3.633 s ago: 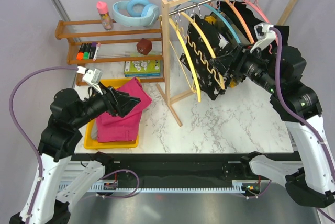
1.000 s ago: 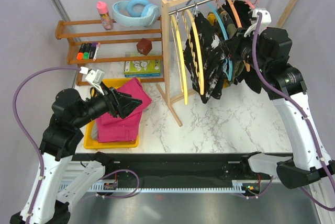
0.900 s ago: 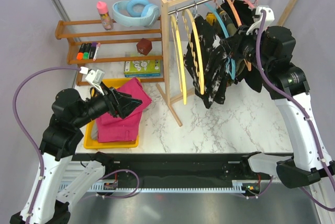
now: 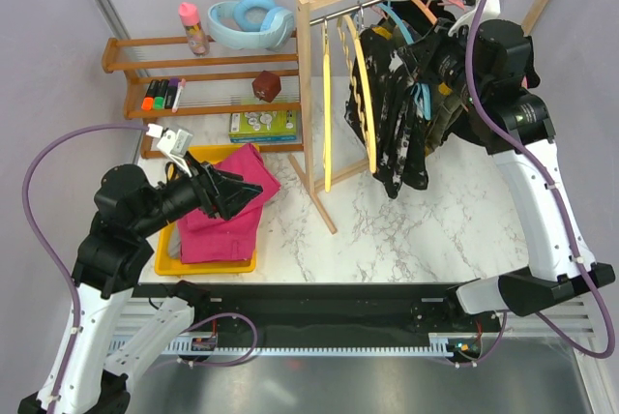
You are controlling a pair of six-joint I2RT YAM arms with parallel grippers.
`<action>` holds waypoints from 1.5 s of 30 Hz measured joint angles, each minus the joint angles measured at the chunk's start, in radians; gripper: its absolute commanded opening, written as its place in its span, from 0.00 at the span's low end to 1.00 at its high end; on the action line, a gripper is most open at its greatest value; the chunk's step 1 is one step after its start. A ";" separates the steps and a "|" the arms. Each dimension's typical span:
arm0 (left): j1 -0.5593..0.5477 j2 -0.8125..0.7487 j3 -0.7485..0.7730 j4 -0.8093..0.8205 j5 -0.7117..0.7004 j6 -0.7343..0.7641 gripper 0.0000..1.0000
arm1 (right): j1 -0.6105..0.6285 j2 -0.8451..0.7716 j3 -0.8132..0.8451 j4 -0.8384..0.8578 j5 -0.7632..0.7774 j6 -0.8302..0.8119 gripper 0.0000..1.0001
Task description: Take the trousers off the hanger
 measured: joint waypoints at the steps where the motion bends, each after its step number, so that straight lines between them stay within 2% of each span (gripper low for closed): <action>1: 0.000 -0.001 0.000 -0.001 0.002 0.000 0.78 | 0.000 0.005 0.000 -0.001 0.000 0.002 0.00; 7: 0.000 -0.003 -0.004 0.002 0.045 0.000 0.77 | 0.000 0.005 -0.018 0.006 0.000 0.016 0.00; 11: 0.000 -0.018 -0.062 0.042 0.079 -0.013 0.76 | 0.000 -0.020 -0.084 0.018 -0.002 0.031 0.00; 17: 0.000 -0.051 -0.274 0.222 0.162 -0.135 0.74 | 0.000 -0.089 -0.224 0.015 -0.020 0.063 0.00; 24: -0.037 -0.164 -0.505 0.472 0.154 -0.254 0.70 | 0.000 -0.190 -0.329 -0.019 -0.053 0.100 0.00; 26: -0.109 -0.185 -0.542 0.534 0.118 -0.262 0.69 | 0.000 -0.219 -0.353 -0.020 -0.061 0.108 0.00; 28: -0.250 -0.157 -0.546 0.562 0.029 -0.256 0.70 | 0.000 -0.245 -0.375 -0.018 -0.068 0.119 0.00; 32: -0.595 0.022 -0.535 0.632 -0.236 -0.190 0.73 | 0.000 -0.288 -0.421 -0.016 -0.074 0.146 0.00; 35: -0.799 0.187 -0.553 0.737 -0.457 -0.128 0.71 | 0.000 -0.311 -0.454 -0.015 -0.076 0.171 0.00; 40: -0.982 0.298 -0.676 0.950 -0.744 -0.034 0.68 | 0.000 -0.349 -0.499 -0.023 -0.079 0.198 0.00; 45: -1.137 0.444 -0.649 1.157 -0.970 0.111 0.73 | 0.000 -0.395 -0.533 -0.035 -0.082 0.214 0.00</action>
